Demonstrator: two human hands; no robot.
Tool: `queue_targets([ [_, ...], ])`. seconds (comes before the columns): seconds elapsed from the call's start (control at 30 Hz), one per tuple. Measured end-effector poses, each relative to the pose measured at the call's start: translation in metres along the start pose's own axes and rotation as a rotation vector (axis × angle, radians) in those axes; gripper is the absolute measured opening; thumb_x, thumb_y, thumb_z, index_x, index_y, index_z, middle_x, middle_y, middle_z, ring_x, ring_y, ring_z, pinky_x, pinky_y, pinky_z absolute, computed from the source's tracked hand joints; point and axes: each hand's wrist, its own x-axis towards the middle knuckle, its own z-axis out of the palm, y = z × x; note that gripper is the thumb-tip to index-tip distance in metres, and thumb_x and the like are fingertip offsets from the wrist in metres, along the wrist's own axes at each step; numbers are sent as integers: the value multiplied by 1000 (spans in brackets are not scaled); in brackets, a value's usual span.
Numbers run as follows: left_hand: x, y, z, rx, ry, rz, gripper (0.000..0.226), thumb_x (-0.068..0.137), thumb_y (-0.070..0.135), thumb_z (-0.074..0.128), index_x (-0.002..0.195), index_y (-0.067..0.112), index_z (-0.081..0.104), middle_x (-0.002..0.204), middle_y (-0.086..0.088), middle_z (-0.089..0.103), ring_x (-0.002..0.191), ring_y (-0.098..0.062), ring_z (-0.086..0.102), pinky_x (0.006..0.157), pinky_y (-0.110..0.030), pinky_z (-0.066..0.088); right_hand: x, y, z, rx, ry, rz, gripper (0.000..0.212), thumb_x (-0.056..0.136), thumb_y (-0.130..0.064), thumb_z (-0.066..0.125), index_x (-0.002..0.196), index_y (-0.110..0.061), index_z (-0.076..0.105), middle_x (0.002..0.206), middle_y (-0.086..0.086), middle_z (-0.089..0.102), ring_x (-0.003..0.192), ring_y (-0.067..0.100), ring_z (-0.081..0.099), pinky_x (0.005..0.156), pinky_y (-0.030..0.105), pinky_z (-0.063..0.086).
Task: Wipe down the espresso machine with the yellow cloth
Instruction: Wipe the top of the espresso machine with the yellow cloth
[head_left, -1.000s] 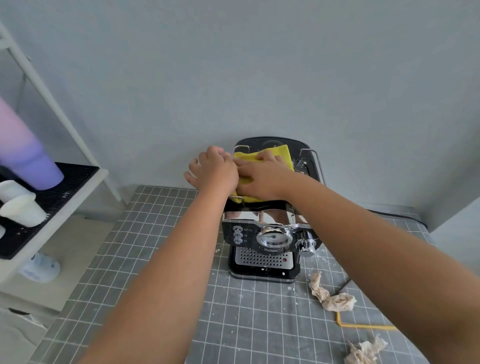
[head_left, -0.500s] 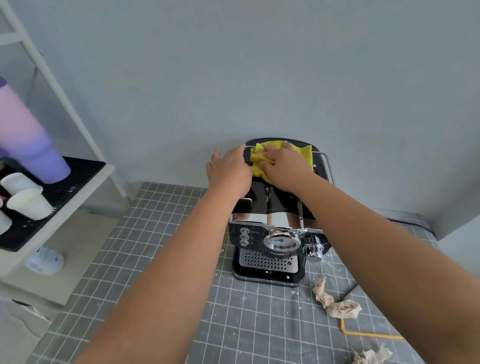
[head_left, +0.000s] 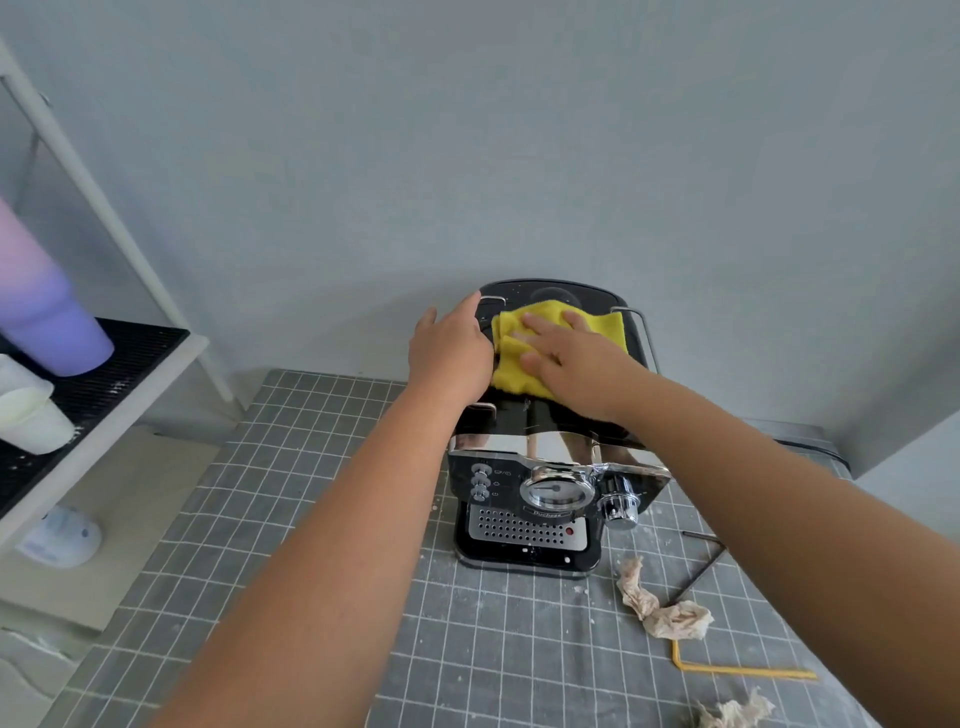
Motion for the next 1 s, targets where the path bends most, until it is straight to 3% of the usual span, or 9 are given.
queue_targets([
  [0.1,1,-2,2,4,5,7,50,101,13,25,150,24,28,147,-9,42,145,-29,13,115,-43,22,24,-6,-8,-159,49,68,47,105,-27,23,150,-16,24,160,1,11,145,33,9,114,37,6],
  [0.2,3,-3,3,1,17,13,50,101,13,26,150,22,29,145,-10,45,145,-30,15,114,-42,23,47,-6,-18,-182,29,102,46,105,-25,23,150,-16,25,160,0,14,145,30,10,115,39,8],
  [0.3,1,-3,3,-4,15,13,50,101,13,28,149,22,30,143,-12,46,144,-31,17,113,-43,25,68,1,-19,-184,1,112,47,104,-28,22,150,-21,26,159,-4,17,143,38,13,116,51,15],
  [0.4,3,-4,3,19,30,13,49,99,13,28,147,20,34,141,-11,47,139,-34,25,110,-47,29,69,0,-16,-154,5,149,48,103,-28,23,151,-22,23,160,-5,13,144,39,7,116,53,13],
  [0.5,4,-4,3,40,55,38,45,97,11,30,140,14,42,140,-12,48,130,-37,37,107,-47,32,40,-6,-7,-112,41,118,48,103,-31,28,150,-20,25,159,-5,17,145,38,2,116,48,11],
  [0.63,5,-4,3,20,70,40,47,98,11,30,144,15,38,146,-9,43,135,-31,34,112,-43,28,-13,-11,8,-5,60,40,47,101,-33,36,146,-21,35,151,-4,37,147,26,5,113,42,21],
  [0.83,8,-6,4,14,82,53,44,101,11,29,143,15,38,142,-8,46,132,-28,37,108,-40,32,-64,-21,22,-97,77,-107,41,101,-31,38,140,-24,46,152,-13,34,146,21,12,115,33,15],
  [1.0,10,-5,5,32,85,53,45,101,12,28,144,15,37,142,-9,46,131,-30,36,106,-38,31,-40,-11,11,16,80,-19,43,99,-31,40,142,-26,43,136,-4,55,146,17,13,111,37,28],
])
